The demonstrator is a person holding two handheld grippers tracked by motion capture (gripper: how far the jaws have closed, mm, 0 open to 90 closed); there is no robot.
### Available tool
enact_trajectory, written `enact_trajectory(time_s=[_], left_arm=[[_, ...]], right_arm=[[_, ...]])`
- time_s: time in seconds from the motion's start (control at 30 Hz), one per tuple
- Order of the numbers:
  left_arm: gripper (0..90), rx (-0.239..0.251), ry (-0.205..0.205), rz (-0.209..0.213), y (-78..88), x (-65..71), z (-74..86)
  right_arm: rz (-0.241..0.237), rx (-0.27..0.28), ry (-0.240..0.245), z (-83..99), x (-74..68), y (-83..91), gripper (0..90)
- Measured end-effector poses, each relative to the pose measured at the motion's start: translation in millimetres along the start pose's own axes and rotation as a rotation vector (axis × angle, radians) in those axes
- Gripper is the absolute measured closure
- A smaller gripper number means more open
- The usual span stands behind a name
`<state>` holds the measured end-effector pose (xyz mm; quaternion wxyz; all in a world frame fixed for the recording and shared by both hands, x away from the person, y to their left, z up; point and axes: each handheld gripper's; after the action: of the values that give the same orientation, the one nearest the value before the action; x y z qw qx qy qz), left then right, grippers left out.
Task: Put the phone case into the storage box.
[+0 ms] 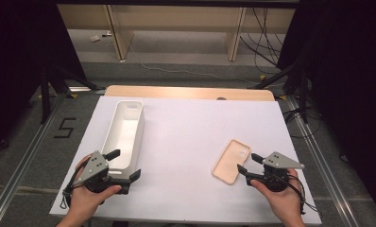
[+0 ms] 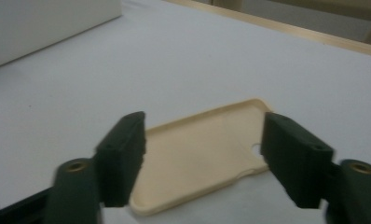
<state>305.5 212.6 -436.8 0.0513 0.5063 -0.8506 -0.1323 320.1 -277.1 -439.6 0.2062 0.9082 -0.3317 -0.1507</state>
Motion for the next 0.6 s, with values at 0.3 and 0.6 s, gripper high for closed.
enact_trajectory(time_s=[0.3, 0.6], left_arm=[[1.5, 0.006, -0.009, -0.007, 1.7, -0.1, 0.4], [1.9, 0.006, -0.001, -0.007, 1.5, -0.1, 0.6]], right_arm=[[0.092, -0.103, -0.057, -4.5, 23.3, 2.2, 90.0], [0.112, -0.233, -0.133, -2.6, 49.6, -11.7, 90.0]])
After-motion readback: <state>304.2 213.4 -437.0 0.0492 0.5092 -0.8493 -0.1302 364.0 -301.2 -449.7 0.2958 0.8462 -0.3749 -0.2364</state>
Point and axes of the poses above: each handheld gripper's, and its own axes: y roughly backward along the jaws, z roughly out of its underside, x roughly to its right, and after that the axes turned 14 degrees about -z, right-handed
